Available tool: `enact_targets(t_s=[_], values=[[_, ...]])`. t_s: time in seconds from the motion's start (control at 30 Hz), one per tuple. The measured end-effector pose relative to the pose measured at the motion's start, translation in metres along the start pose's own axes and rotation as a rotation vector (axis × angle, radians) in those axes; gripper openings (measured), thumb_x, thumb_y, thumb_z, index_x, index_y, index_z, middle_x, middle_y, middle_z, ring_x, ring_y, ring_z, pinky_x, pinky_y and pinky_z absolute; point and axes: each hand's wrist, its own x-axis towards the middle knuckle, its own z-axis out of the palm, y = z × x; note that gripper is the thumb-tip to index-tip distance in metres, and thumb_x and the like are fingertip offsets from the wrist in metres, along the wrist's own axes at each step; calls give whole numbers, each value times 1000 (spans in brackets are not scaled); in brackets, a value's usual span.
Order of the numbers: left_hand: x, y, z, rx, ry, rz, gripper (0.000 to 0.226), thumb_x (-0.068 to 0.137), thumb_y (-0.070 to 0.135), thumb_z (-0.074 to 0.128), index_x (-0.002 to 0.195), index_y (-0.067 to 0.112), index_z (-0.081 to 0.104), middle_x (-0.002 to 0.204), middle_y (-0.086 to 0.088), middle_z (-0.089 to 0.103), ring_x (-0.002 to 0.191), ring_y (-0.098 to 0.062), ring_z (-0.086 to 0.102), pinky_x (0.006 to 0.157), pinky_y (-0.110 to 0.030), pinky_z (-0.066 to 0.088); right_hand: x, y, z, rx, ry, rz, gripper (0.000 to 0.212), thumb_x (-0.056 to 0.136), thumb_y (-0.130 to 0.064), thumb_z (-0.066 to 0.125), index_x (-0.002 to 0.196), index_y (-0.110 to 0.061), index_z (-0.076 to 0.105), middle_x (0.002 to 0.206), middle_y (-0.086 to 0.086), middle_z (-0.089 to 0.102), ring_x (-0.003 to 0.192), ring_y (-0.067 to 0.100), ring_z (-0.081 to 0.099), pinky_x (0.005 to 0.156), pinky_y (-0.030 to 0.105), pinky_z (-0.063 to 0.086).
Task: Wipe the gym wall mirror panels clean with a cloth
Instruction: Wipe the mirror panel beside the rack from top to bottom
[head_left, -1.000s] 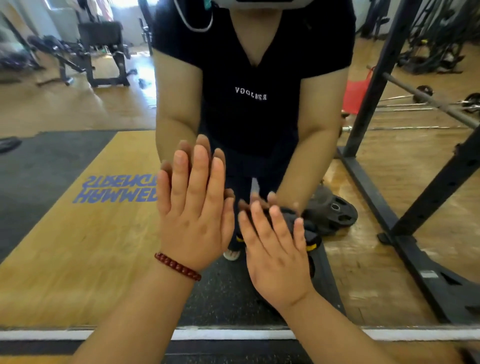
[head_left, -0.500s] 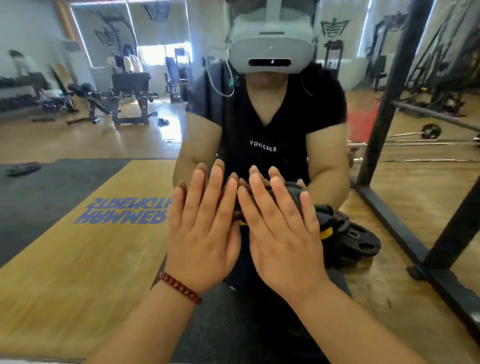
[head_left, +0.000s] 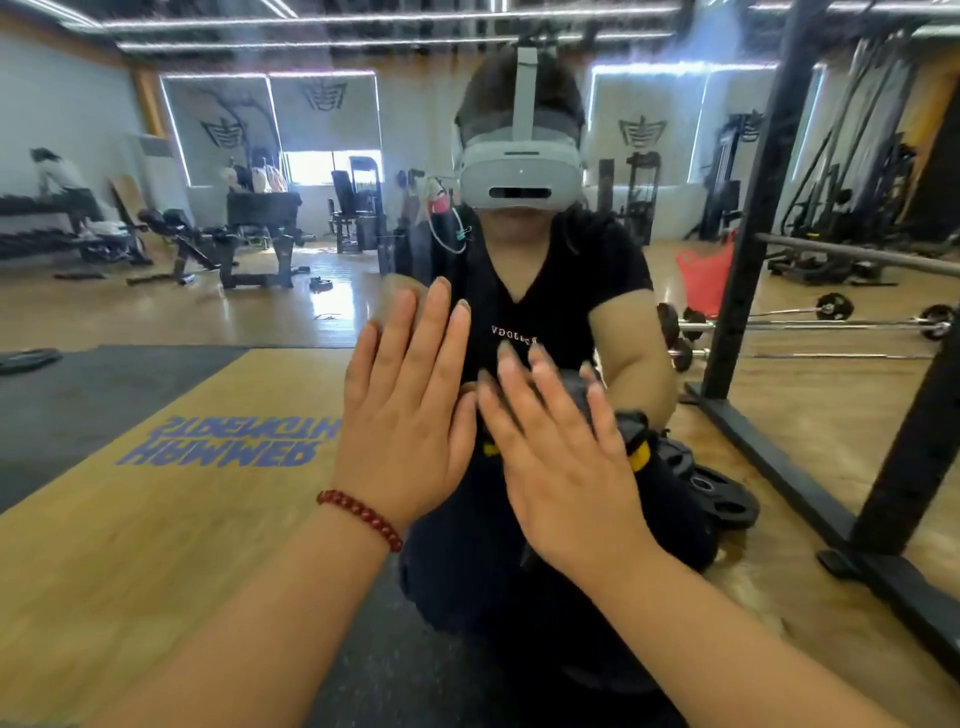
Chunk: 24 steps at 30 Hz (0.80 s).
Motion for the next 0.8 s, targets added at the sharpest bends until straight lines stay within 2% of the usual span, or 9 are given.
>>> enact_targets(t_s=[0.13,0.2,0.3,0.4,0.47,0.5,0.6,0.7,0.8], values=[[-23,4,4,-2,-42,-7,64,98,30,40,154,7,19,162,-8,11,151,-27,7,123,-49,8,63,12,-19,163,133,271,60,101,-23,39,157,-17,20,165,7,14,152,26,9,122,46,-6],[-29,8,6,-9,-45,-27,64,99,30,39,154,6,18,162,-9,11,151,-28,7,122,-50,8,49,9,-11,115,145,224,58,103,-24,38,157,-17,21,164,6,15,152,25,12,123,46,-1],[-39,15,12,-24,-31,-59,63,99,31,36,154,6,18,162,-7,9,151,-27,4,122,-49,6,-26,-10,17,-3,12,-5,60,103,-26,36,159,-19,16,166,4,6,153,24,9,122,48,6],[-54,20,17,-14,-63,-73,65,99,31,36,155,7,14,162,-6,4,152,-24,-3,123,-47,2,-84,-17,31,-45,-116,-173,62,99,-26,34,159,-21,17,167,2,-3,153,22,2,123,45,-1],[-64,21,19,-3,-69,-68,65,99,32,36,155,7,14,164,-6,-2,152,-23,-7,123,-44,-1,-66,-12,24,-46,-69,-131,58,102,-22,28,159,-21,17,166,3,0,153,22,4,123,45,-1],[-68,23,20,-2,-75,-71,65,100,33,35,155,7,13,164,-5,-8,152,-23,-8,123,-44,-2,-47,-9,18,-10,-16,-48,56,103,-21,25,158,-20,16,165,5,3,153,23,6,123,46,0],[-82,29,26,-19,-82,-98,68,100,35,34,155,8,6,163,0,-19,151,-21,-13,123,-43,-5,0,3,9,124,139,187,55,102,-16,32,156,-17,20,161,5,9,151,24,10,123,46,0],[-99,41,33,-45,-84,-135,73,99,35,35,157,14,-4,162,1,-22,151,-21,-15,122,-44,-7,-23,-6,23,95,177,129,54,103,-18,37,156,-17,24,161,5,17,150,25,20,122,46,6],[-124,50,42,-83,-101,-150,75,99,32,36,157,16,-8,162,1,-21,151,-22,-14,123,-44,-5,-101,-35,51,60,14,-14,60,102,-20,36,158,-17,16,165,5,7,153,23,7,123,46,3]])
